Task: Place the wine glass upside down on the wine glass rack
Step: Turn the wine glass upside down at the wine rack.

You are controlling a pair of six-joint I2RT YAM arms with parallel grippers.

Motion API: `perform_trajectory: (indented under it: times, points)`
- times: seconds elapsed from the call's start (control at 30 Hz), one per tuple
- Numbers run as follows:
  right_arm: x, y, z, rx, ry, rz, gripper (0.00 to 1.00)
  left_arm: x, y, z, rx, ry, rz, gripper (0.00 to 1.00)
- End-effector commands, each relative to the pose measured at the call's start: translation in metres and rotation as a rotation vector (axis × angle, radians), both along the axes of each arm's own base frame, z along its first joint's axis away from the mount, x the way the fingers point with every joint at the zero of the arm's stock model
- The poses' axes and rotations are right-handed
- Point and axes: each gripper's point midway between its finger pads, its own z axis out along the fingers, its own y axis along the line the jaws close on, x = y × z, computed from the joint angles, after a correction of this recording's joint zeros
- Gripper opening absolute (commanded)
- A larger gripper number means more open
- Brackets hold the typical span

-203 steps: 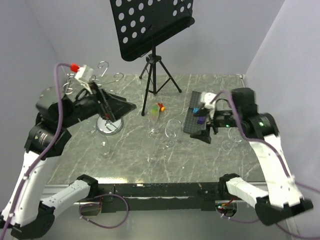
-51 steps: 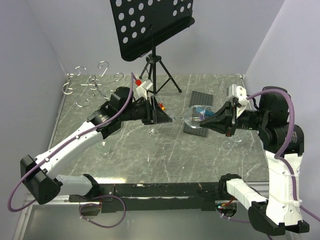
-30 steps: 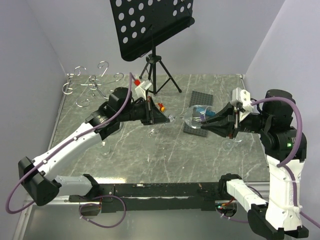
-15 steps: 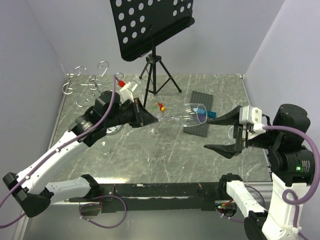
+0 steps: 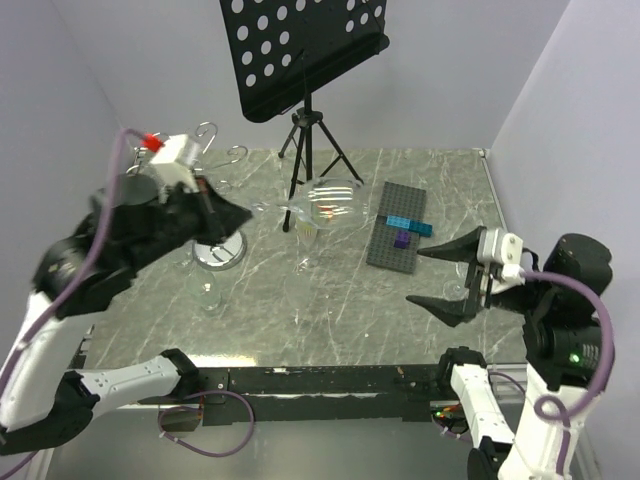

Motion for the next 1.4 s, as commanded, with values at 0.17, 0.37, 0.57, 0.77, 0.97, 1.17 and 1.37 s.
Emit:
perform_trajectory:
  times: [0.17, 0.37, 0.57, 0.77, 0.97, 1.17, 1.37]
  points:
    - [0.053, -0.011, -0.037, 0.029, 0.06, -0.037, 0.81, -0.008, 0.093, 0.03, 0.237, -0.186, 0.241, 0.01]
    - [0.068, -0.013, -0.066, 0.051, 0.106, -0.006, 0.81, -0.009, 0.139, 0.033, 0.375, -0.258, 0.383, 0.01]
    - [0.077, -0.013, -0.09, 0.072, 0.148, 0.038, 0.81, -0.013, 0.169, 0.04, 0.451, -0.326, 0.47, 0.01]
    - [0.086, -0.014, -0.118, 0.082, 0.176, 0.05, 0.81, -0.007, 0.173, 0.036, 0.482, -0.354, 0.501, 0.01]
    - [0.09, -0.014, -0.126, 0.082, 0.189, 0.057, 0.81, 0.008, 0.16, 0.041, 0.511, -0.374, 0.486, 0.01]
    - [0.088, -0.015, -0.135, 0.079, 0.185, 0.052, 0.81, 0.025, 0.148, 0.046, 0.562, -0.387, 0.476, 0.01]
    - [0.089, -0.014, -0.136, 0.082, 0.195, 0.061, 0.81, 0.042, 0.149, 0.044, 0.683, -0.392, 0.512, 0.01]
